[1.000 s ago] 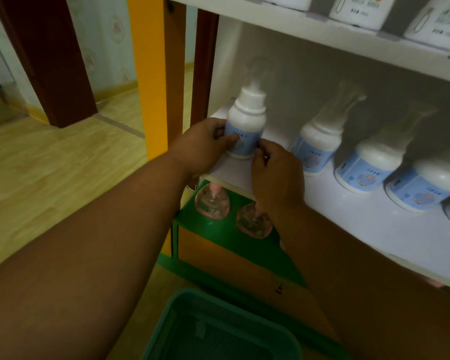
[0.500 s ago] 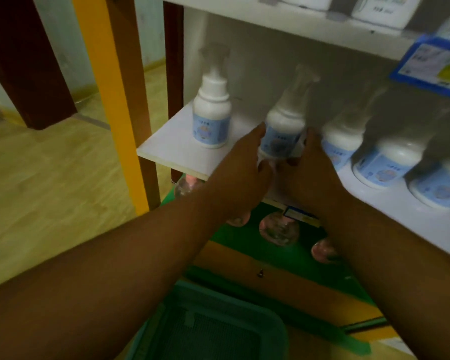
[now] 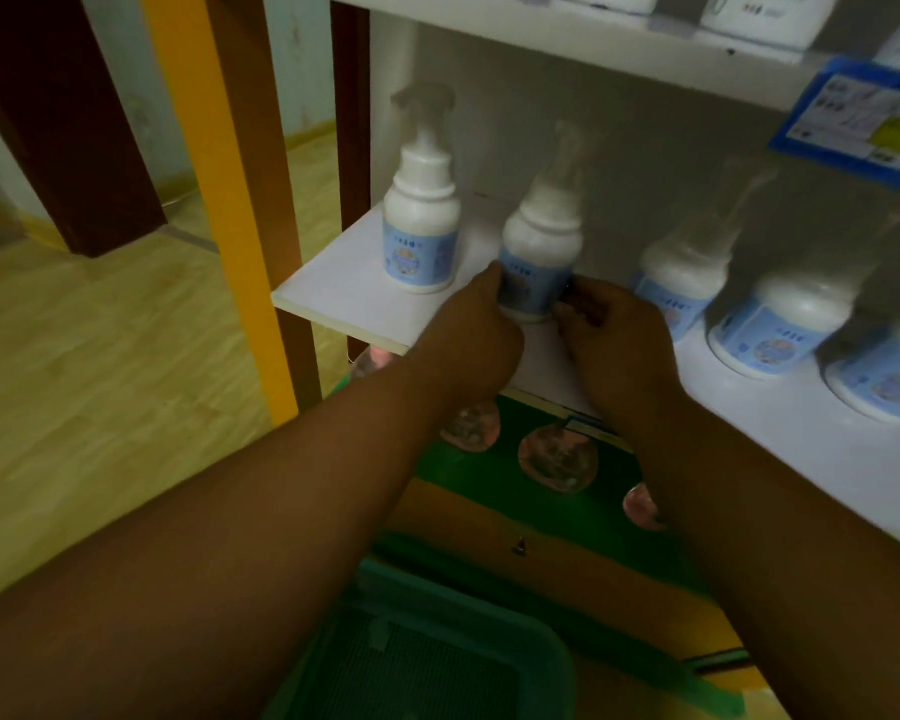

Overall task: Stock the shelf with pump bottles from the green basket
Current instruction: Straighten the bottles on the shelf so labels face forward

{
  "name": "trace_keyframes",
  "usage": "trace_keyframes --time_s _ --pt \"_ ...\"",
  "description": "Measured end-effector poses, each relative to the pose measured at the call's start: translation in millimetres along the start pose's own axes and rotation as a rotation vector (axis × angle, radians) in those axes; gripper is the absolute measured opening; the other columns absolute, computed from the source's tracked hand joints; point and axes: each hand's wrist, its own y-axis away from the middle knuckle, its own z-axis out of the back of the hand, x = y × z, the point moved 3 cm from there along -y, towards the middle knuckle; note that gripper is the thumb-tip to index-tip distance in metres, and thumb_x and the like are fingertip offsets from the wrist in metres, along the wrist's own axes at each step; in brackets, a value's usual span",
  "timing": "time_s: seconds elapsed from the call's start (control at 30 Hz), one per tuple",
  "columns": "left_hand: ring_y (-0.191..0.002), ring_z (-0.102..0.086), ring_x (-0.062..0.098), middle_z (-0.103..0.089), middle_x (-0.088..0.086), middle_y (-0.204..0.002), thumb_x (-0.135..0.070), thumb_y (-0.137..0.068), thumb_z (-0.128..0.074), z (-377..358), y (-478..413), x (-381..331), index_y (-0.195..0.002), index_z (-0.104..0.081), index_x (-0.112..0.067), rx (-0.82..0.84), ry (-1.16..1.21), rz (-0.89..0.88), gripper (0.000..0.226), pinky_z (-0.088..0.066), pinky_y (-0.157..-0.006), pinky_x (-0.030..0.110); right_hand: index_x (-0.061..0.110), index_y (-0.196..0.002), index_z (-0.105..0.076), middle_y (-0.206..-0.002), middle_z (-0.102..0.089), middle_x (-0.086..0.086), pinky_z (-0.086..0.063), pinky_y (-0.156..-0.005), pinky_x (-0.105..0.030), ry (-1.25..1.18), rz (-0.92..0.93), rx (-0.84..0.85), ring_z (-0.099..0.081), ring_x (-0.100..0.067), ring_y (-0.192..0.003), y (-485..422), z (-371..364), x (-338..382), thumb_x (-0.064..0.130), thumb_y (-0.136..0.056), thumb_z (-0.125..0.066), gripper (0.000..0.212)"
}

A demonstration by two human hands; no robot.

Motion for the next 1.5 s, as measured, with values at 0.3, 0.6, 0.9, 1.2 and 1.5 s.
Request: trace_keyframes --time_s 0.3,0.6,0.9,1.2,1.5 --pt "-0.127 -0.046 0.023 -0.047 0.009 -0.141 -0.003 -0.093 -0.046 9 13 7 -0.15 -0.029 -0.018 -0.031 0.046 0.07 0.061 -0.041 -0.106 0.033 0.032 -0.133 -0.062 -0.129 -0.064 0.014 -0.047 -0.103 -0.028 0.012 0.082 0.117 -0.06 -0.002 -0.118 -2 -8 2 0.033 -0.096 -0.058 0.037" --pt "-0.13 -0.045 0.02 -0.047 0.005 -0.145 -0.005 -0.096 -0.043 7 13 6 -0.152 -0.029 -0.019 -0.03 0.078 0.075 0.059 -0.034 -0.104 0.024 0.037 -0.12 -0.068 -0.099 -0.069 0.017 -0.051 -0.082 -0.025 0.039 0.059 0.008 -0.067 -0.008 -0.093 0 -3 0 0.032 -0.097 -0.055 0.028" --pt "-0.124 -0.046 0.014 -0.05 0.004 -0.14 -0.008 -0.098 -0.042 7 12 9 -0.144 -0.041 -0.017 -0.097 0.062 0.047 0.047 -0.028 -0.095 0.017 0.047 -0.116 -0.062 -0.091 -0.072 0.017 -0.058 -0.082 -0.033 0.005 0.025 -0.037 -0.067 -0.006 -0.086 1 0 -1 0.041 -0.091 -0.053 0.027" --pt "-0.119 -0.052 0.02 -0.056 0.006 -0.132 -0.005 -0.096 -0.042 3 11 11 -0.139 -0.047 -0.017 -0.096 0.048 0.036 0.045 -0.036 -0.091 0.018 0.029 -0.125 -0.068 -0.112 -0.072 0.006 -0.053 -0.088 -0.028 0.073 0.041 0.002 -0.067 -0.011 -0.1 0 -3 3 0.029 -0.098 -0.052 0.031" --pt "-0.127 -0.049 0.02 -0.054 0.004 -0.14 -0.007 -0.095 -0.044 2 11 14 -0.142 -0.045 -0.02 -0.132 0.087 0.065 0.048 -0.036 -0.1 0.023 0.027 -0.135 -0.06 -0.131 -0.064 0.008 -0.048 -0.104 -0.033 0.056 0.023 0.06 -0.059 -0.009 -0.12 -1 -3 6 0.026 -0.099 -0.052 0.037"
